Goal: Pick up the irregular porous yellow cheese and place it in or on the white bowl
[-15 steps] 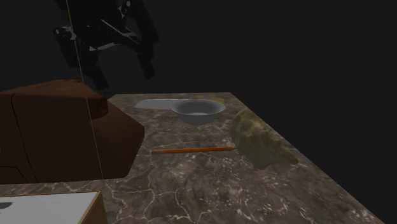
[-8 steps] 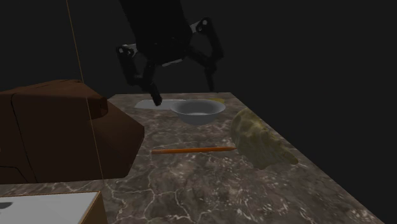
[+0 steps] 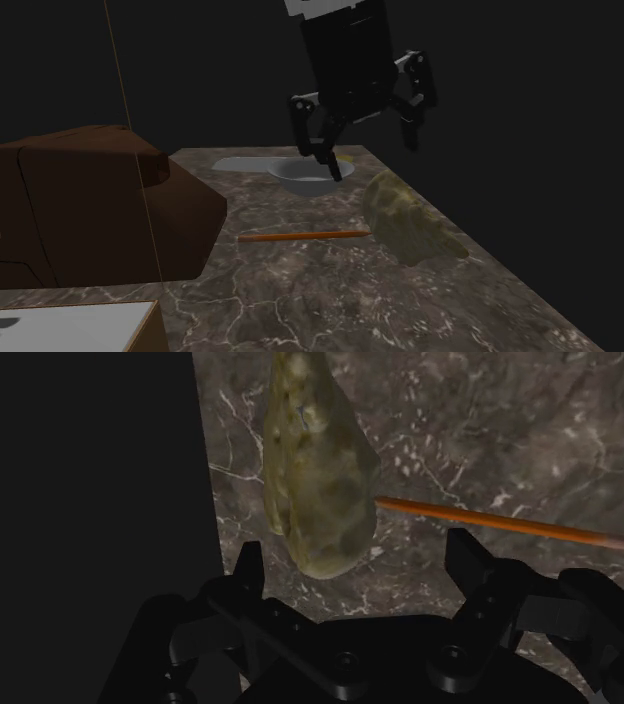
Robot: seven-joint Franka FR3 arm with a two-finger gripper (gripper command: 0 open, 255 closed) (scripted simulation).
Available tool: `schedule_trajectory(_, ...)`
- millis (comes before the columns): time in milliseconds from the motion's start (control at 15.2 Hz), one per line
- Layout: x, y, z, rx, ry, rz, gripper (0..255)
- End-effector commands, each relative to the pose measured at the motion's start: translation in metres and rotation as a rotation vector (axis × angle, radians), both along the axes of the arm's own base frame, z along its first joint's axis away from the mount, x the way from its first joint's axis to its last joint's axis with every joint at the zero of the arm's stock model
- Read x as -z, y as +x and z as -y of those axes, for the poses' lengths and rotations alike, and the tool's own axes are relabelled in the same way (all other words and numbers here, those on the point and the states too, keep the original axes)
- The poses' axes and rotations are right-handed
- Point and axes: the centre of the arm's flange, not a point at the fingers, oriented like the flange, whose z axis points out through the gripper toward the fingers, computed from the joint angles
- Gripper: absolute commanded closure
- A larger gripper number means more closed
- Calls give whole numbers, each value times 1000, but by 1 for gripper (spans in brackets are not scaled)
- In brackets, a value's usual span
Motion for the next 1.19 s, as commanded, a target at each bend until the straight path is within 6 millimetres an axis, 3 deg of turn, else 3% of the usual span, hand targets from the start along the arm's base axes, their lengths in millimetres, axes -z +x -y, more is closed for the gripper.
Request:
schedule_trajectory(0, 7, 10, 4, -22, -5, 6, 0)
schedule_trajectory(396, 39, 23, 7, -22, -5, 6, 0)
schedule_trajectory(924, 39, 22, 7, -22, -5, 6, 0)
schedule_trajectory(990, 39, 22, 7, -22, -5, 6, 255)
schedule_trajectory(1122, 39, 22, 7, -22, -5, 6, 255)
